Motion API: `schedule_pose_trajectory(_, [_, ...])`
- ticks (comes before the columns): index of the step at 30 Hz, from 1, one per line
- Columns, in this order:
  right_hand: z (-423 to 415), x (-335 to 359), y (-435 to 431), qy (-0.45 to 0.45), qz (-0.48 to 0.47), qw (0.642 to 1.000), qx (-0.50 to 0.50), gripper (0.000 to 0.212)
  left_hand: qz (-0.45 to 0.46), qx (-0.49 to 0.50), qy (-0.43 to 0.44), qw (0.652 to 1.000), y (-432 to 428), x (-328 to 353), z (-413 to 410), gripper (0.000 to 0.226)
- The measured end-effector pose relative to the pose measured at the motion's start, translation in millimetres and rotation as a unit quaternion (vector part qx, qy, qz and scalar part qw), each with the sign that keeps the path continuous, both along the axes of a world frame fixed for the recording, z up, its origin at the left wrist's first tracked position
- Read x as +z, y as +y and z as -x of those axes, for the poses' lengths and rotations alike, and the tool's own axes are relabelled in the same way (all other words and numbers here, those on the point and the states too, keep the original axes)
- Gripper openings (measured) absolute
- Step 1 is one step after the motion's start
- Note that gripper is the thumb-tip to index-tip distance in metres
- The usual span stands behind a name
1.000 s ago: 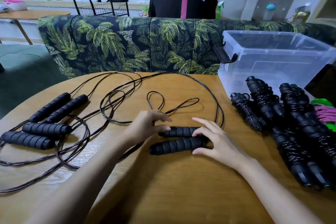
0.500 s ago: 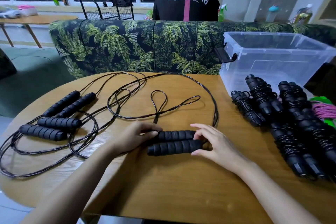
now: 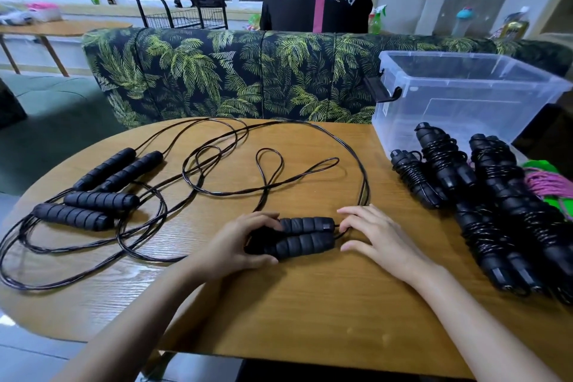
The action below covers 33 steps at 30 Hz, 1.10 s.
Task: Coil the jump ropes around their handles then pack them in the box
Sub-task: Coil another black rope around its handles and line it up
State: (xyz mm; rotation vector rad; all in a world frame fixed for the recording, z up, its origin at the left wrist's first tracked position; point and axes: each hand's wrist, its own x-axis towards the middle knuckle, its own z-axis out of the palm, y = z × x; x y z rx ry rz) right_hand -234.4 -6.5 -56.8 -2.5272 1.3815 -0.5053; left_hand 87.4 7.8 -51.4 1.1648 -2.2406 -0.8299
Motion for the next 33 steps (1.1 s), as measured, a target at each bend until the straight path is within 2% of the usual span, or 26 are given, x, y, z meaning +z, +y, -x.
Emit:
schedule_pose_trajectory(2, [2, -5, -3, -0.006, 0.016, 1.000, 0.009, 0.010, 0.015, 0.006, 0.010, 1.000, -1, 0, 1, 0.036])
schedule_pose_trajectory(4, [3, -7, -4, -0.017, 0.022, 1.000, 0.009, 0.003, 0.028, 0.012, 0.020, 0.999, -2, -1, 1, 0.033])
schedule_pose_trajectory(10, [5, -5, -3, -0.041, -0.008, 0.999, 0.017, 0.014, 0.024, 0.019, 0.022, 0.999, -5, -4, 3, 0.034])
schedule_pose_trajectory(14, [7, -5, -1, -0.078, -0.037, 0.996, 0.013, 0.029, 0.028, 0.030, 0.030, 0.999, -6, -6, 6, 0.038])
schedule_pose_trajectory(17, [9, -7, -3, -0.065, -0.026, 0.998, 0.007, 0.019, 0.035, 0.025, 0.030, 0.999, -6, -5, 7, 0.040])
schedule_pose_trajectory(20, [10, -8, -5, -0.033, 0.000, 0.999, -0.007, 0.003, 0.033, 0.014, 0.009, 0.999, -5, -1, 10, 0.058])
schedule_pose_trajectory(22, [11, -6, -6, -0.020, 0.009, 1.000, -0.017, 0.024, 0.038, -0.013, -0.015, 0.999, -6, 1, 14, 0.067])
schedule_pose_trajectory(25, [12, -2, -8, 0.017, 0.013, 1.000, -0.012, 0.048, 0.054, -0.048, -0.044, 0.996, -10, 1, 19, 0.065])
schedule_pose_trajectory(28, [17, -3, -15, 0.057, 0.031, 0.998, 0.009, 0.050, 0.075, -0.036, -0.039, 0.996, -11, -3, 19, 0.054])
schedule_pose_trajectory(33, [21, -9, -22, 0.056, 0.067, 0.996, -0.007, 0.045, 0.096, 0.020, -0.022, 0.995, -11, -11, 25, 0.049])
